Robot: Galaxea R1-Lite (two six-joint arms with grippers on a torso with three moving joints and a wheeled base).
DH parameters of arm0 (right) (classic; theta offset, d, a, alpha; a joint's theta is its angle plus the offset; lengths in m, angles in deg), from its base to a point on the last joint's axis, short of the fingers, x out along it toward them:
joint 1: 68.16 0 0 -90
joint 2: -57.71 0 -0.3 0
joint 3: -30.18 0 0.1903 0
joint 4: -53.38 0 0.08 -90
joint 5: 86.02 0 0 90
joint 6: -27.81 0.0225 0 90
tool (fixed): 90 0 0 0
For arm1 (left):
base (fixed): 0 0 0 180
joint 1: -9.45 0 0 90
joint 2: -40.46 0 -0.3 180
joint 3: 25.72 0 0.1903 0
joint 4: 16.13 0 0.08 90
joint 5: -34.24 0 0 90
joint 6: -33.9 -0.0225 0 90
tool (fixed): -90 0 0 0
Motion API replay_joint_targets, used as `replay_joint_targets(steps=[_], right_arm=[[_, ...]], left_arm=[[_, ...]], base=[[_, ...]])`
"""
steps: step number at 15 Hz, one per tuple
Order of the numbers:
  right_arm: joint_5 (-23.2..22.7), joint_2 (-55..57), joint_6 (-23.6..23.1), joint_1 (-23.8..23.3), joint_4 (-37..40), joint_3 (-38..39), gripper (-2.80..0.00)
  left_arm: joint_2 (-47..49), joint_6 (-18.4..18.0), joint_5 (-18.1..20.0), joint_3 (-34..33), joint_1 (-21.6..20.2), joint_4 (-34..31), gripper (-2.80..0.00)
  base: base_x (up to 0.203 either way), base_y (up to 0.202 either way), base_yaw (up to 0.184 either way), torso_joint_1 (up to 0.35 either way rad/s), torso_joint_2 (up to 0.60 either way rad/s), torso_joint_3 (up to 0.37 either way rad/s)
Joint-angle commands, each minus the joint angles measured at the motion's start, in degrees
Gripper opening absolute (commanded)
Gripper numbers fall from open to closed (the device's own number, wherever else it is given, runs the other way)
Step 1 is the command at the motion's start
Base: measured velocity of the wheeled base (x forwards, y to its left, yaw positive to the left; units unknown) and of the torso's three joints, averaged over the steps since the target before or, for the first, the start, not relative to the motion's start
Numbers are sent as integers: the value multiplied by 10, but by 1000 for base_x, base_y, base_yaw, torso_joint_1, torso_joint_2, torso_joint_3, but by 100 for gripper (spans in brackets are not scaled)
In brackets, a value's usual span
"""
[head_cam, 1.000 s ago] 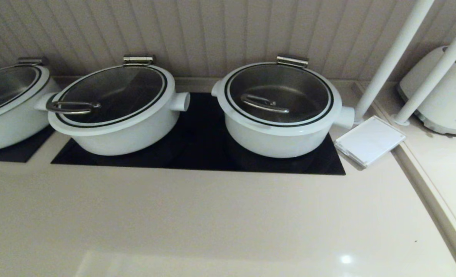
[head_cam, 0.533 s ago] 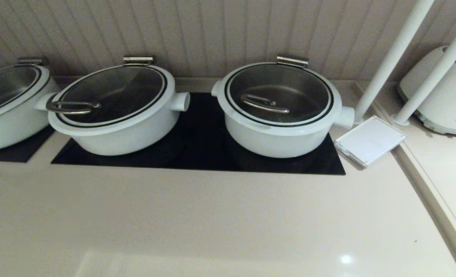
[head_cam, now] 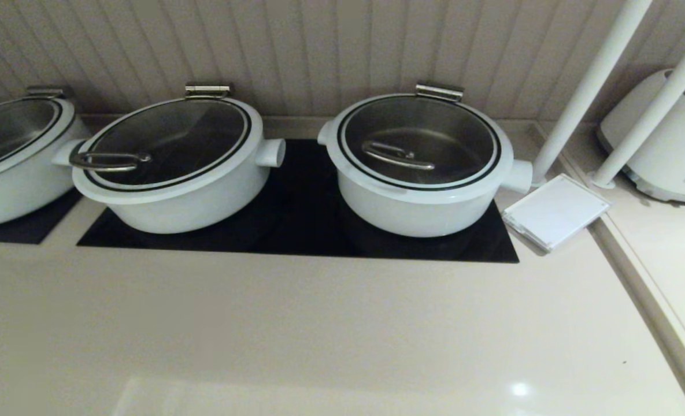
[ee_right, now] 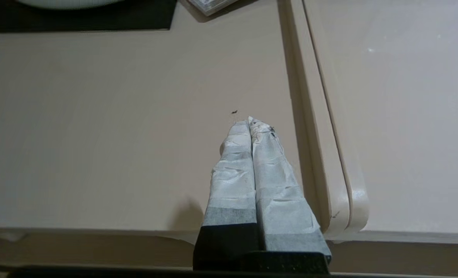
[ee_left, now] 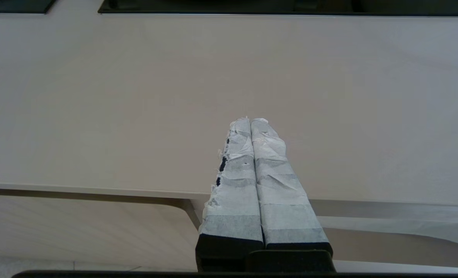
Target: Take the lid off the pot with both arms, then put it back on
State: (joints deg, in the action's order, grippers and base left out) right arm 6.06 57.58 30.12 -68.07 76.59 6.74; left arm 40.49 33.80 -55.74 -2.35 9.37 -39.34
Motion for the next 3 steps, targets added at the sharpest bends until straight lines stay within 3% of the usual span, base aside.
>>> replay_joint_targets(steps=[1, 3], right_arm=[[0, 1, 5, 0, -1, 0, -280], [0, 1, 10, 1, -1, 0, -280]], left_arm=[[1, 0, 0, 0, 0, 0, -280], [1, 0, 0, 0, 0, 0, -280]], base=[[0, 0, 0, 0, 0, 0], [0, 0, 0, 0, 0, 0]])
